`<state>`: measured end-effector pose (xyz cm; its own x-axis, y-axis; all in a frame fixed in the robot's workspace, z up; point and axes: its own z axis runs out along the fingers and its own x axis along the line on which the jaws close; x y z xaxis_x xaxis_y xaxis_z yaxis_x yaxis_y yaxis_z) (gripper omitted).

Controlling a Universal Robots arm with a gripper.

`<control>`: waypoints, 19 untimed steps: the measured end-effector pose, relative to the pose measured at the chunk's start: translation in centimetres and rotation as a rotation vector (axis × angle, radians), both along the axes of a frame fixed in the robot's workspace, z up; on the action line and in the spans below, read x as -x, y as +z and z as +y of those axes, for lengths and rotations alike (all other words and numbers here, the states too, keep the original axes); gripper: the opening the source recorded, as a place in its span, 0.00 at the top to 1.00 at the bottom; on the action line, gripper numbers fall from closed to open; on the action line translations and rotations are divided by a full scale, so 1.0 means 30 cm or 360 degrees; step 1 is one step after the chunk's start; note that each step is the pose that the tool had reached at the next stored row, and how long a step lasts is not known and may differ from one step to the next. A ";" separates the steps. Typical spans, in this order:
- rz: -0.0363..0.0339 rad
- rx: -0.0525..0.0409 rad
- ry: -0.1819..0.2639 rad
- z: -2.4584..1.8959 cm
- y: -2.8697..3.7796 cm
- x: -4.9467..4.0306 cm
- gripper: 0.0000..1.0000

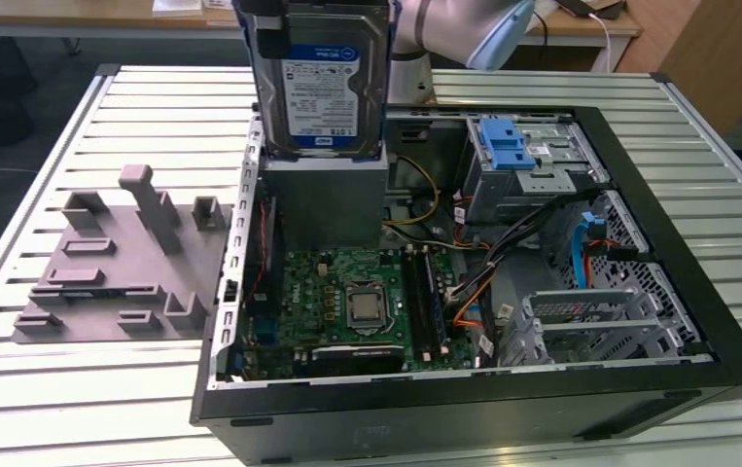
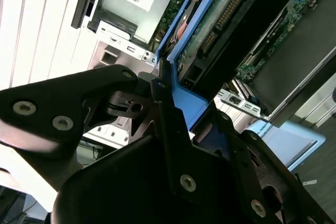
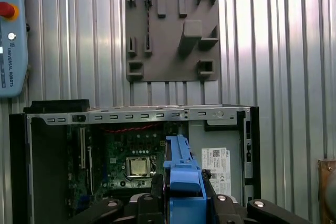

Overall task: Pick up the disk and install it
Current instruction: 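Pick up the disk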

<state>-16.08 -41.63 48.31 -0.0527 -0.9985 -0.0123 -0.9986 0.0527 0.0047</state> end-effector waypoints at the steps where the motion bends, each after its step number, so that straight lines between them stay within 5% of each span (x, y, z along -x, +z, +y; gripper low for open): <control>1: 0.0000 0.0000 0.0000 0.000 0.000 -0.005 0.64; 19: 0.0000 0.0000 0.0000 -0.006 0.000 -0.101 0.64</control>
<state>-13.04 -41.82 48.30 -0.0527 -0.9985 -0.0123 -0.9986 0.0527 0.0046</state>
